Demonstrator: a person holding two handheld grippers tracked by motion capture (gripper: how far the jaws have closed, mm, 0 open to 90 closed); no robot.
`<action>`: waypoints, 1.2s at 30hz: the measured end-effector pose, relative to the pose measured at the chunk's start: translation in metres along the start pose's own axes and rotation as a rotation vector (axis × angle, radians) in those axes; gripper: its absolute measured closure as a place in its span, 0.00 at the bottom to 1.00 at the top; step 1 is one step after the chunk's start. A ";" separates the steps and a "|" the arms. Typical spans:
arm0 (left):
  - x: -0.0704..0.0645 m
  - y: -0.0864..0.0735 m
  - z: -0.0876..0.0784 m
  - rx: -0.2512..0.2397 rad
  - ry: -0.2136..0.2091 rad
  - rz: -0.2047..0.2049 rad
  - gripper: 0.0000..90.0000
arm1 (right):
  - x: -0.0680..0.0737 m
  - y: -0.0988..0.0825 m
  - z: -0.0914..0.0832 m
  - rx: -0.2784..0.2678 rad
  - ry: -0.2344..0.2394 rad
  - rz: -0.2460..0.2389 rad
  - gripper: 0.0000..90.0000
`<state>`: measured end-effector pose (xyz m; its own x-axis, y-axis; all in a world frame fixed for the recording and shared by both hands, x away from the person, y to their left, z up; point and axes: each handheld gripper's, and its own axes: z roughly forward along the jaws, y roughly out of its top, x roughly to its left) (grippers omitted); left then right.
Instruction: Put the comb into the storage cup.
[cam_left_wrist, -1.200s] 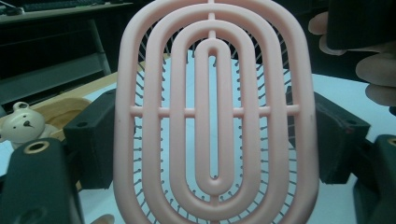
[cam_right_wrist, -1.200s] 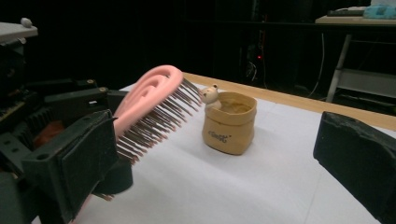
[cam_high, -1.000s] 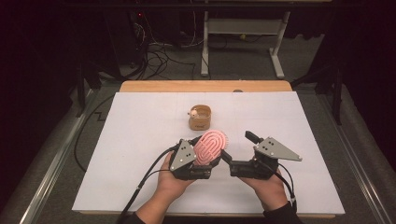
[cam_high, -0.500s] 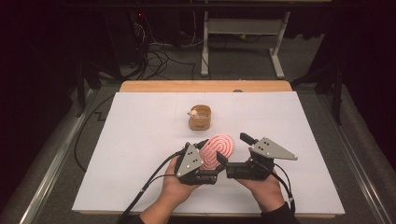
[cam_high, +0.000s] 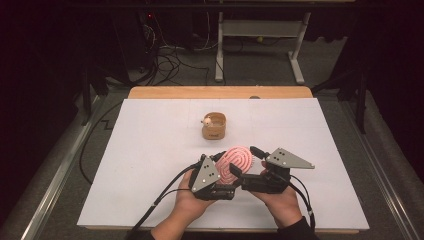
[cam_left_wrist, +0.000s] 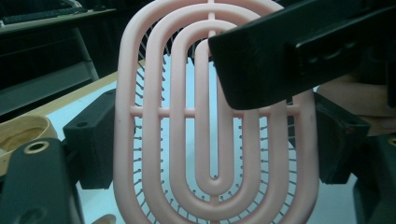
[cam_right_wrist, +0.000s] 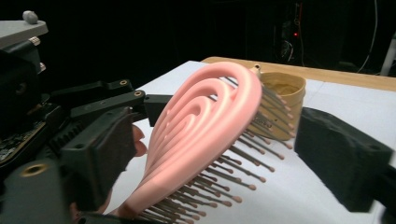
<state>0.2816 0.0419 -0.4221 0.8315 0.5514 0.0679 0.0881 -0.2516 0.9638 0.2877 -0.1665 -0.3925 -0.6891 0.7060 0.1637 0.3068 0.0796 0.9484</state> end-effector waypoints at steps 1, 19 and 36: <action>0.000 0.000 0.000 -0.001 0.001 0.000 0.20 | 0.000 0.000 0.000 0.000 0.004 0.002 0.18; 0.000 0.000 0.000 -0.004 0.015 0.009 0.20 | -0.003 0.001 -0.002 0.005 0.080 0.142 0.43; -0.002 0.000 0.000 -0.007 0.038 0.045 0.20 | -0.005 0.001 -0.002 0.007 0.075 0.170 0.52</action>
<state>0.2797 0.0408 -0.4227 0.8128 0.5700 0.1207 0.0476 -0.2714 0.9613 0.2901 -0.1716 -0.3917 -0.6742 0.6550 0.3413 0.4273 -0.0309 0.9036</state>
